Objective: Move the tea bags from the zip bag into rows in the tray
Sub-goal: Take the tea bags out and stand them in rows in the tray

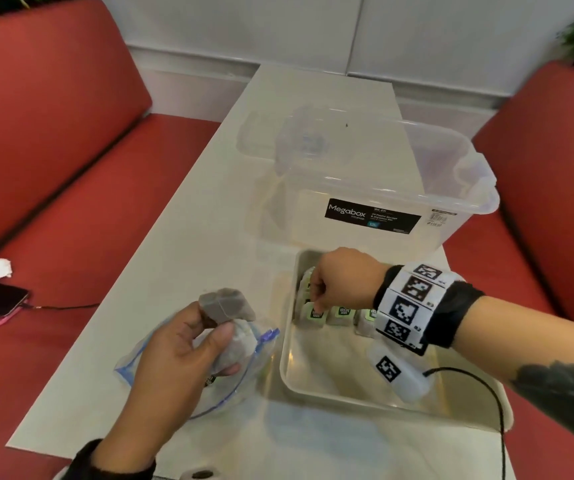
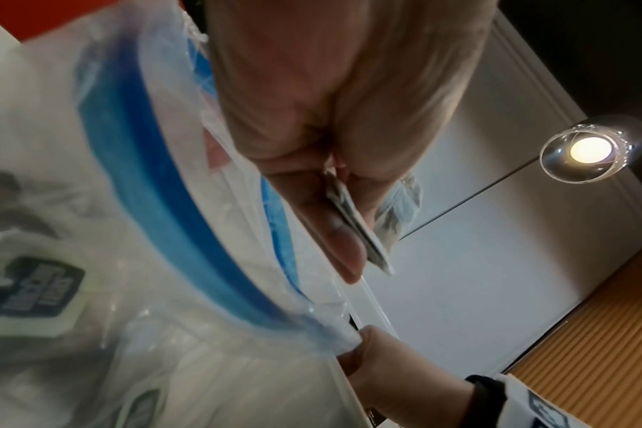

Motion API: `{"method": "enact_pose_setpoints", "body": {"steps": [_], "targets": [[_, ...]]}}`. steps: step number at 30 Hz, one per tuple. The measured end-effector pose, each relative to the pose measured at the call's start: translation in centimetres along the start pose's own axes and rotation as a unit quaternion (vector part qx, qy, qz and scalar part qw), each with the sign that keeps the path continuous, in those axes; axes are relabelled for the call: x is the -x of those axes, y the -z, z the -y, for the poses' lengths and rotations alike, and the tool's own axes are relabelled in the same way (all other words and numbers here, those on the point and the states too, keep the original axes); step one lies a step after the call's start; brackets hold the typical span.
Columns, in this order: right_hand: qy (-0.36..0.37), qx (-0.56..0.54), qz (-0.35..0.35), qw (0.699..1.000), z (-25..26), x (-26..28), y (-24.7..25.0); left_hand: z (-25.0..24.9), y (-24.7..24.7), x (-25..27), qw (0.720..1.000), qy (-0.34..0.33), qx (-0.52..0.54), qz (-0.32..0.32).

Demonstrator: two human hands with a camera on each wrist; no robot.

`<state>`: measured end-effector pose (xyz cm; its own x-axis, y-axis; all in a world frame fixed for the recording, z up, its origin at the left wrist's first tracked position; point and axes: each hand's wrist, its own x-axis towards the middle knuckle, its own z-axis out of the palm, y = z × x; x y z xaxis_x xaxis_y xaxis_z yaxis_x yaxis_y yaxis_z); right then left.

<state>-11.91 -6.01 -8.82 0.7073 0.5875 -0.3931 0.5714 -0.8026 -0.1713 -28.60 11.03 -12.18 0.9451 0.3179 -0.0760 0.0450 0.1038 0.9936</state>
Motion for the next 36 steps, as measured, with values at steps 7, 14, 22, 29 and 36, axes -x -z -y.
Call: {"method": "enact_pose_setpoints", "body": {"steps": [7,14,22,29,36], "targets": [[0.003,0.054,0.004,0.999,0.0,-1.5,-1.1,0.5,-0.2,0.0,1.000,0.021,-0.019,-0.006],[0.005,0.058,-0.013,0.998,0.0,-1.7,-1.6,0.7,-0.7,0.1,0.999,0.045,-0.023,-0.002],[0.003,-0.003,-0.100,0.995,-0.1,-0.2,0.1,0.3,-1.8,-0.2,0.997,0.066,-0.035,0.017],[0.154,-0.183,-0.166,0.957,2.1,3.8,2.2,-1.0,-2.5,-0.1,0.994,0.033,-0.092,0.053],[0.157,-0.150,-0.168,0.962,2.9,5.6,3.0,-1.9,-2.9,-0.1,0.968,-0.058,-0.239,0.052]]}}
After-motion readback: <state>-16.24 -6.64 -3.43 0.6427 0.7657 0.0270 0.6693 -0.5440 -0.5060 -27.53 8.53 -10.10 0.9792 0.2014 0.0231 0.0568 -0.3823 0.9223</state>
